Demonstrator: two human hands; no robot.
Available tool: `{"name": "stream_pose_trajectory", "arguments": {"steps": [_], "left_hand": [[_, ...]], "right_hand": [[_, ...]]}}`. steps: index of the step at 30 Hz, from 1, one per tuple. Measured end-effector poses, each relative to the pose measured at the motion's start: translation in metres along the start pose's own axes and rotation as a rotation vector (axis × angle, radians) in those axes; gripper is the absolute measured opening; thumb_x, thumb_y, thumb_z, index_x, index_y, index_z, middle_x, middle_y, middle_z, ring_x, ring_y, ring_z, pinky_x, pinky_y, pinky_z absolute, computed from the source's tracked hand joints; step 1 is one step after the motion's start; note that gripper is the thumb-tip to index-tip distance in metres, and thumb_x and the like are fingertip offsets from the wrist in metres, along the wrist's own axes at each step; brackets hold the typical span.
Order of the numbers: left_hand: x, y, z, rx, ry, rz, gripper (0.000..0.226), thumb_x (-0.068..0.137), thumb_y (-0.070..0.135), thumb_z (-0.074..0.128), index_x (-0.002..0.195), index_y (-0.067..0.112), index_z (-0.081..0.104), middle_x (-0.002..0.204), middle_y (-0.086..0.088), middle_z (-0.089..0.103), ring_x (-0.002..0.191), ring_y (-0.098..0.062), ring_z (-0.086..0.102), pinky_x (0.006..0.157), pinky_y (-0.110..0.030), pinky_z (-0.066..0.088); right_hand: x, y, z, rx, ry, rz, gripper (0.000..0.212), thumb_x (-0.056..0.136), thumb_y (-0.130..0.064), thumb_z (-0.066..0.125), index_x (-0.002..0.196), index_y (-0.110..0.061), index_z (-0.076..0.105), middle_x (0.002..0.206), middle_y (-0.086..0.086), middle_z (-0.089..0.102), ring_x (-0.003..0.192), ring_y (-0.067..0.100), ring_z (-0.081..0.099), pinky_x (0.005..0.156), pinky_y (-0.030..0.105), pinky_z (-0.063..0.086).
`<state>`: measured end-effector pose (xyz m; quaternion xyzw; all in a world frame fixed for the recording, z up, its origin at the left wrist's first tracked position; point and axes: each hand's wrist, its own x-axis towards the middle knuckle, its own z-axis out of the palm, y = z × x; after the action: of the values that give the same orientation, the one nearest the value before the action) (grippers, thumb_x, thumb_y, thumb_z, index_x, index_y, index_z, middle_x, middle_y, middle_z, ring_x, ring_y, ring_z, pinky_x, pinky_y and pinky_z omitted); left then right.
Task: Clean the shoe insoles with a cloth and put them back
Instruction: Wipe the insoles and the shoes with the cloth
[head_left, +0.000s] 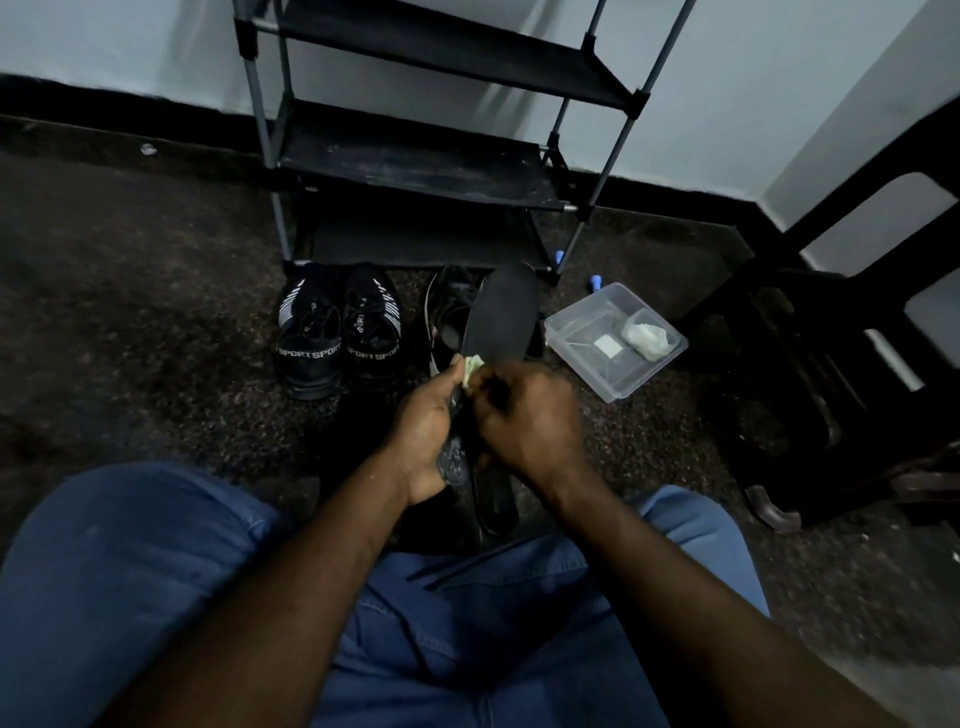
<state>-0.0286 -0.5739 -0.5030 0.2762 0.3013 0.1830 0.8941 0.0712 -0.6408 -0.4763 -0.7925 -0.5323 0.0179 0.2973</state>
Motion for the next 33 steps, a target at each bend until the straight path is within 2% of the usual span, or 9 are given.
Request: {"name": "stream_pose_trajectory", "arguments": {"steps": [2, 5, 8, 12, 15, 21, 25, 28, 33], "left_hand": [[0.000, 0.001, -0.002, -0.013, 0.008, 0.001, 0.044, 0.095, 0.059, 0.055, 0.102, 0.021, 0.076, 0.100, -0.007, 0.065, 0.085, -0.023, 0.059, 0.073, -0.033, 0.043], [0.002, 0.001, -0.004, 0.023, -0.016, -0.017, 0.048, 0.098, 0.062, 0.048, 0.113, 0.021, 0.069, 0.091, -0.006, 0.062, 0.068, -0.021, 0.058, 0.056, -0.029, 0.045], [0.000, 0.003, -0.003, 0.088, -0.013, -0.027, 0.049, 0.101, 0.060, 0.042, 0.105, 0.019, 0.069, 0.079, -0.005, 0.062, 0.057, -0.020, 0.057, 0.045, -0.026, 0.045], [-0.002, 0.005, -0.004, 0.111, -0.019, -0.036, 0.051, 0.101, 0.059, 0.041, 0.101, 0.016, 0.069, 0.079, -0.009, 0.062, 0.055, -0.022, 0.055, 0.044, -0.025, 0.044], [0.001, 0.004, -0.007, 0.118, -0.023, -0.037, 0.053, 0.101, 0.060, 0.042, 0.101, 0.015, 0.069, 0.081, -0.011, 0.063, 0.055, -0.024, 0.057, 0.044, -0.025, 0.045], [0.005, 0.001, -0.010, 0.120, -0.003, -0.040, 0.051, 0.101, 0.060, 0.043, 0.101, 0.017, 0.070, 0.081, -0.009, 0.064, 0.057, -0.024, 0.059, 0.045, -0.025, 0.047], [0.008, -0.001, -0.010, -0.004, 0.016, 0.003, 0.051, 0.101, 0.058, 0.045, 0.101, 0.017, 0.075, 0.098, -0.008, 0.072, 0.081, -0.022, 0.069, 0.069, -0.030, 0.056], [0.008, 0.002, -0.009, 0.039, 0.036, 0.007, 0.066, 0.099, 0.067, 0.039, 0.119, 0.013, 0.070, 0.108, -0.013, 0.072, 0.089, -0.026, 0.069, 0.071, -0.032, 0.057], [0.002, 0.002, -0.011, 0.179, 0.002, -0.010, 0.066, 0.099, 0.071, 0.032, 0.108, 0.018, 0.071, 0.083, -0.010, 0.065, 0.056, -0.024, 0.059, 0.045, -0.025, 0.047]], "right_hand": [[0.003, 0.005, 0.000, -0.018, 0.047, 0.002, 0.010, 0.082, -0.023, 0.073, 0.091, -0.027, 0.076, 0.091, -0.001, 0.070, 0.085, 0.022, 0.064, 0.072, 0.031, 0.052], [0.005, 0.008, 0.001, -0.014, 0.074, 0.000, 0.014, 0.078, -0.017, 0.071, 0.089, -0.024, 0.076, 0.096, 0.000, 0.061, 0.087, 0.023, 0.060, 0.073, 0.028, 0.048], [0.011, 0.011, -0.001, 0.013, 0.084, 0.027, 0.012, 0.081, -0.011, 0.071, 0.090, -0.018, 0.076, 0.092, -0.001, 0.064, 0.082, 0.020, 0.062, 0.070, 0.021, 0.041], [0.016, 0.010, -0.005, 0.041, 0.077, 0.082, 0.011, 0.086, -0.016, 0.071, 0.095, -0.021, 0.072, 0.089, -0.003, 0.072, 0.079, 0.017, 0.067, 0.071, 0.029, 0.053], [0.023, 0.008, -0.007, 0.048, 0.083, 0.104, 0.014, 0.087, -0.015, 0.071, 0.097, -0.025, 0.069, 0.089, -0.007, 0.072, 0.078, 0.011, 0.066, 0.069, 0.025, 0.053], [0.025, 0.008, -0.005, -0.032, 0.050, 0.110, 0.019, 0.087, -0.022, 0.071, 0.104, -0.027, 0.073, 0.098, -0.001, 0.072, 0.084, 0.019, 0.067, 0.075, 0.035, 0.058], [0.006, -0.007, 0.003, -0.049, 0.043, -0.049, 0.013, 0.081, -0.020, 0.076, 0.093, -0.018, 0.077, 0.088, 0.006, 0.074, 0.078, 0.027, 0.069, 0.067, 0.032, 0.053], [0.000, -0.009, 0.002, -0.096, 0.031, -0.165, 0.008, 0.078, -0.019, 0.078, 0.086, -0.020, 0.078, 0.079, 0.004, 0.073, 0.071, 0.027, 0.066, 0.062, 0.032, 0.052], [0.026, 0.019, -0.009, -0.063, 0.132, 0.069, 0.013, 0.089, -0.034, 0.070, 0.096, -0.027, 0.079, 0.088, -0.003, 0.075, 0.077, 0.018, 0.067, 0.071, 0.034, 0.055]]}}
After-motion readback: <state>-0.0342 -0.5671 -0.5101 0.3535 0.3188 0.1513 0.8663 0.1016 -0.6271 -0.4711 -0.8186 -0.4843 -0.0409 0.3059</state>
